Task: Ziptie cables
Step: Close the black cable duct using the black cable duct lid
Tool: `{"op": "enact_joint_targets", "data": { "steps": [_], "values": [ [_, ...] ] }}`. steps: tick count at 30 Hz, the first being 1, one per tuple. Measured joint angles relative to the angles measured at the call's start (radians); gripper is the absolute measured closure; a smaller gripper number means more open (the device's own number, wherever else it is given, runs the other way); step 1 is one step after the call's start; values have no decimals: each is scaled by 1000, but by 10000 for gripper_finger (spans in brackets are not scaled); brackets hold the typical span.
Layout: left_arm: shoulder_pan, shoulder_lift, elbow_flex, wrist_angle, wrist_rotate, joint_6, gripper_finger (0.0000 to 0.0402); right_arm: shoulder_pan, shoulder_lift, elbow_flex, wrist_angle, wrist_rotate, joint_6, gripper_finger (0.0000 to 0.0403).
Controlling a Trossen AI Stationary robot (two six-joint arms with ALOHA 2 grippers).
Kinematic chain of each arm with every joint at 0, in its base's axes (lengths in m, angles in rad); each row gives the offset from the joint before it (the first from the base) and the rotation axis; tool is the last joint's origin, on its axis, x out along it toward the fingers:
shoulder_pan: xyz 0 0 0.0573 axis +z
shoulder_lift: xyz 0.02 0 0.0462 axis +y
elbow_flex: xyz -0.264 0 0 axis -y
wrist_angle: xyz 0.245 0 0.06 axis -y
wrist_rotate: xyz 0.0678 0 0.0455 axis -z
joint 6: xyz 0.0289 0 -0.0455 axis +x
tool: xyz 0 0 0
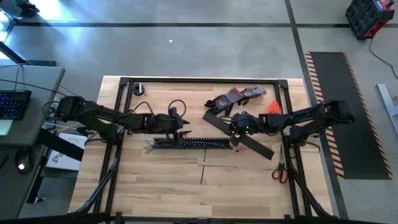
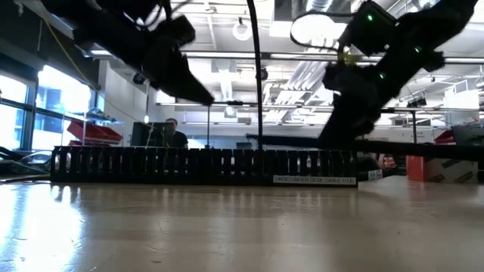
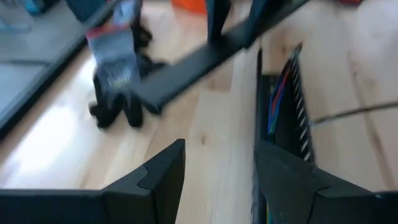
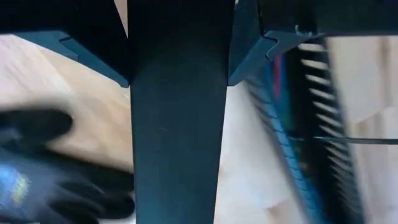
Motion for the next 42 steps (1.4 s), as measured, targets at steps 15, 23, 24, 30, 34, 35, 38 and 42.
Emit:
{"op": "enact_joint_targets", "data": {
  "steps": [15,23,24,30,34,35,38,42],
  "values": [
    [-50,-589,2,-366,-119,-113,228,58,229,446,-89,-109,-305,188],
    [-50,-826,2,-745,-24,-307,240,106,543,844,-241,-155,-439,188],
    [-50,-839,2,-785,-14,-325,246,111,580,898,-274,-155,-450,188],
    [-50,-847,-7,-922,26,-378,318,129,767,1157,-418,-155,-491,189],
    [-52,-842,-50,-892,136,-385,389,128,863,1289,-488,-157,-523,189],
    [-56,-842,-66,-881,152,-395,394,127,883,1319,-508,-159,-524,189],
    [-78,-842,-107,-856,181,-405,391,126,934,1399,-563,-161,-510,189],
    [-123,-842,-160,-792,208,-406,400,120,977,1462,-645,-165,-463,189]
  ]
}}
